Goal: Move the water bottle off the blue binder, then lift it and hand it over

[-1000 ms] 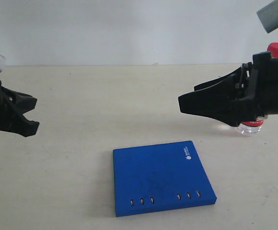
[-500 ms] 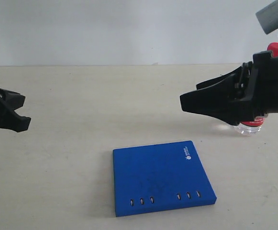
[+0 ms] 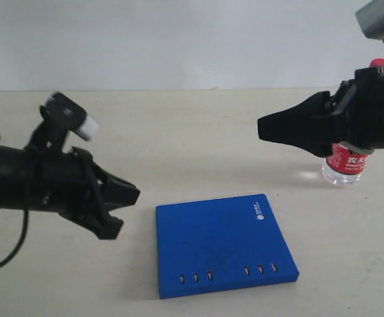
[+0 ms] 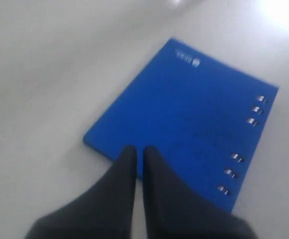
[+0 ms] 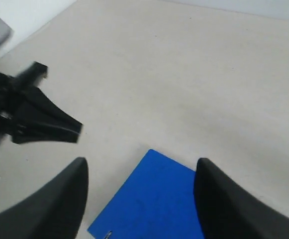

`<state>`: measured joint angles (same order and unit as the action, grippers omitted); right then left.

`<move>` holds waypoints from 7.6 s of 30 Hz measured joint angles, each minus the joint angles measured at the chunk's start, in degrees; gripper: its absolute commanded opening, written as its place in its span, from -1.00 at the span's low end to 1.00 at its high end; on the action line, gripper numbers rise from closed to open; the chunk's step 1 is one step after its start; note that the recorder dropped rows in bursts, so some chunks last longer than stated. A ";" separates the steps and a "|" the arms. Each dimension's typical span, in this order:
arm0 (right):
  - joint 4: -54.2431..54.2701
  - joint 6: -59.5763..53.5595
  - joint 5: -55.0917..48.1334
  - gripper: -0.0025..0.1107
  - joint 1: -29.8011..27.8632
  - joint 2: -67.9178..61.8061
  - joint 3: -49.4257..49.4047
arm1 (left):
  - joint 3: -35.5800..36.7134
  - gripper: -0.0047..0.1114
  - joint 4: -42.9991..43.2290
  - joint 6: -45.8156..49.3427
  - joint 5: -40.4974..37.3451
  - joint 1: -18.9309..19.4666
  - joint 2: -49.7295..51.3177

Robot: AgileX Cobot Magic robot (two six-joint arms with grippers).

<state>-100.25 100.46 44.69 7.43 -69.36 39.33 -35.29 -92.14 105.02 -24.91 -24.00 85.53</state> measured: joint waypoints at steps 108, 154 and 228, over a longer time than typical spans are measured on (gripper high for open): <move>19.86 -15.56 21.07 -0.96 0.00 -36.73 -7.45 | -5.18 0.19 -7.95 15.16 -8.78 -6.11 17.47; 28.36 -5.39 20.37 -0.96 0.00 -36.91 -7.36 | -5.80 -0.48 -6.88 16.94 18.06 -17.25 16.77; 25.63 -5.10 8.85 0.19 -0.01 -36.78 5.93 | -9.07 0.10 -1.10 -3.92 40.32 -12.00 16.36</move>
<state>-74.62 95.36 53.55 7.41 -106.14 45.26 -44.36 -93.25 101.11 15.41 -36.00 101.89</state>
